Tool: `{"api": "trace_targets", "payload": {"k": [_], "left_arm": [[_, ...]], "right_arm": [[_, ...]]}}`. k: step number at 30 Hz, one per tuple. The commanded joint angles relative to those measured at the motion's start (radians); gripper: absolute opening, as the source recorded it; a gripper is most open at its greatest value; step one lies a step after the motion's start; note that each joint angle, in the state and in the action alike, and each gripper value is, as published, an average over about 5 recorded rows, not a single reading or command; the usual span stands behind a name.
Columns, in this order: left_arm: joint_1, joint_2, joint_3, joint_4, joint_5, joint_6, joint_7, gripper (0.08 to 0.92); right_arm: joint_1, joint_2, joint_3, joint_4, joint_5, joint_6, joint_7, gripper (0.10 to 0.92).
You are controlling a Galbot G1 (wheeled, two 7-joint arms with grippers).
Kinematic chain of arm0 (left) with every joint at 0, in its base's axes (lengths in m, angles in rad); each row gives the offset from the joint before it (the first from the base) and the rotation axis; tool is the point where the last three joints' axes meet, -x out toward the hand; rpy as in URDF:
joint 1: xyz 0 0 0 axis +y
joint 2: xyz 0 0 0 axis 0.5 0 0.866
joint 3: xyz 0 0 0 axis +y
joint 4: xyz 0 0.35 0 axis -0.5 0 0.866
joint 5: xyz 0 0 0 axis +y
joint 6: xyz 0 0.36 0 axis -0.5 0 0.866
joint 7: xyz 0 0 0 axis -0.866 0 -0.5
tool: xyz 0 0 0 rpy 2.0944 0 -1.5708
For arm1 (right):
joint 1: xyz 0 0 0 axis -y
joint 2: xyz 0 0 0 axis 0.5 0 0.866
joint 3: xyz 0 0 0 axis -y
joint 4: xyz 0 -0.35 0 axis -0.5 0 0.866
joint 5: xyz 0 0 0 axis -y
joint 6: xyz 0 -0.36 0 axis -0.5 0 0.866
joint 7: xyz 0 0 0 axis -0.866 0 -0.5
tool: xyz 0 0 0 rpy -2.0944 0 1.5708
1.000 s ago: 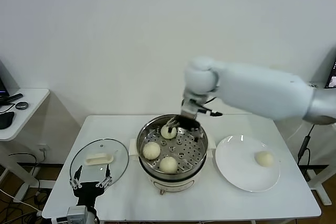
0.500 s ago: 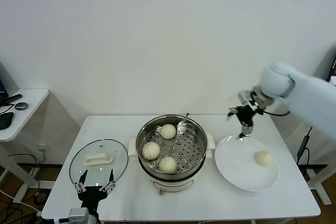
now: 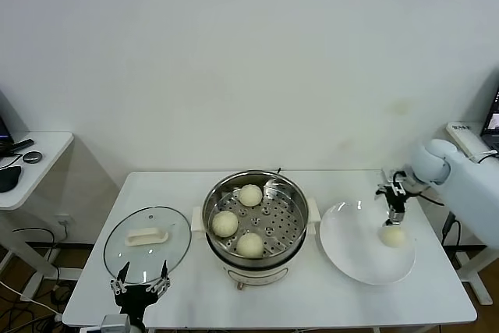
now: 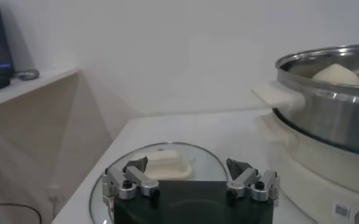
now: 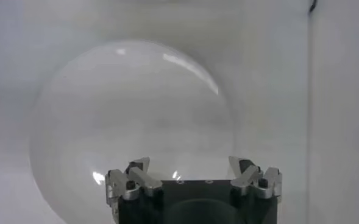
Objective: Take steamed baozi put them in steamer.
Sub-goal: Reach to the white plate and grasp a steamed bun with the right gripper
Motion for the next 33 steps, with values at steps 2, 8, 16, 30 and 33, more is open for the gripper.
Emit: {"api": "trace_targets", "payload": {"k": [2, 8, 16, 30, 33], "left_arm": [[-0.014, 0.002, -0.003, 0.024, -0.008, 0.003, 0.004, 0.823], [-0.026, 0.001, -0.004, 0.046, -0.008, 0.004, 0.004, 0.823], [-0.031, -0.002, 0.000, 0.053, -0.007, 0.004, 0.004, 0.823], [-0.036, -0.005, 0.007, 0.057, -0.005, 0.005, 0.005, 0.823], [-0.037, -0.006, 0.011, 0.061, -0.003, 0.005, 0.005, 0.823]], "right_arm": [[-0.140, 0.025, 0.134, -0.112, -0.169, 0.069, -0.048, 0.823], [-0.155, 0.028, 0.140, -0.112, -0.178, 0.069, -0.045, 0.823], [-0.159, 0.061, 0.140, -0.127, -0.186, 0.059, -0.014, 0.823], [-0.176, 0.074, 0.146, -0.127, -0.197, 0.043, -0.001, 0.823], [-0.176, 0.073, 0.148, -0.128, -0.197, 0.037, 0.011, 0.823]]}}
